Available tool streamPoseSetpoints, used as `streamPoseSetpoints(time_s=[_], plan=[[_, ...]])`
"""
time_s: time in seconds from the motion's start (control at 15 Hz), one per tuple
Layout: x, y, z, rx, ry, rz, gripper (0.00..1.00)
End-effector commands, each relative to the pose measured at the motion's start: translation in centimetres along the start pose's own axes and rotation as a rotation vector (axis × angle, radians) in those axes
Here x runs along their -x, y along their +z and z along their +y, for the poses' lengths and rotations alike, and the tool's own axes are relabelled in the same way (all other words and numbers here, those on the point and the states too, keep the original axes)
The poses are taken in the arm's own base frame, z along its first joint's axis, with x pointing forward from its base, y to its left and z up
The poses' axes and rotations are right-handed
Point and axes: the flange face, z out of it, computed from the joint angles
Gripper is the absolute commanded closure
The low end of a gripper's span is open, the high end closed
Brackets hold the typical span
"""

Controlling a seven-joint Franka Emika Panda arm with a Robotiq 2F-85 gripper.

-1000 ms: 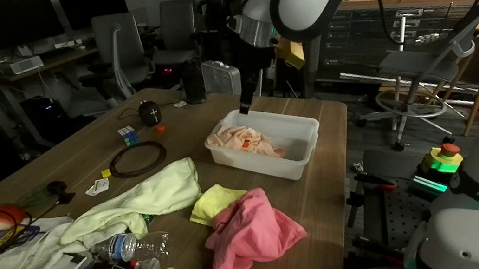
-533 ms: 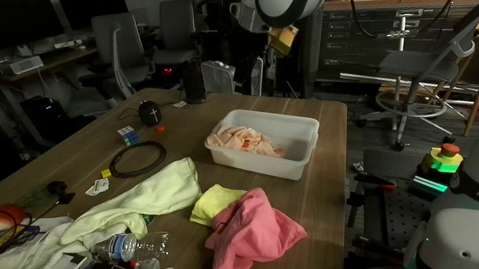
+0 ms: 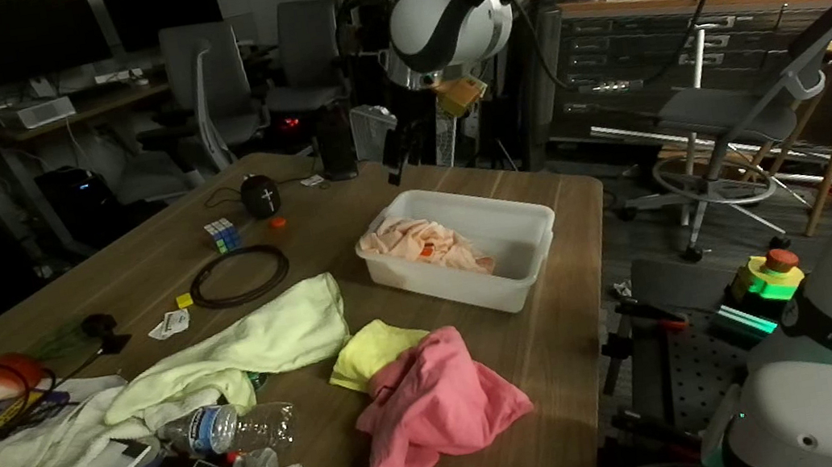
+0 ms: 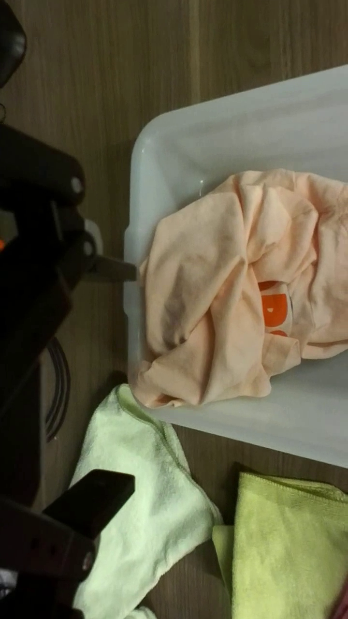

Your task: Remove all the clothes from the bowl and put them on the table

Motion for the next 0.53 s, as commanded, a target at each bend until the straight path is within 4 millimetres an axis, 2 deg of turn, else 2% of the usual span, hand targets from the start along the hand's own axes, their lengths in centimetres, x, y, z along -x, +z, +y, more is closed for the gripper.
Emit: streamPoseSetpoints(time_s=[0.0, 0.2, 0.47], plan=[[-2.1, 3.3, 2.5, -0.029, 0.059, -0.06, 0.0], [-2.2, 6.2, 4.4, -0.045, 0.12, -0.131, 0.0], [-2.2, 9.5, 5.7, -0.075, 0.188, -0.215, 0.0]])
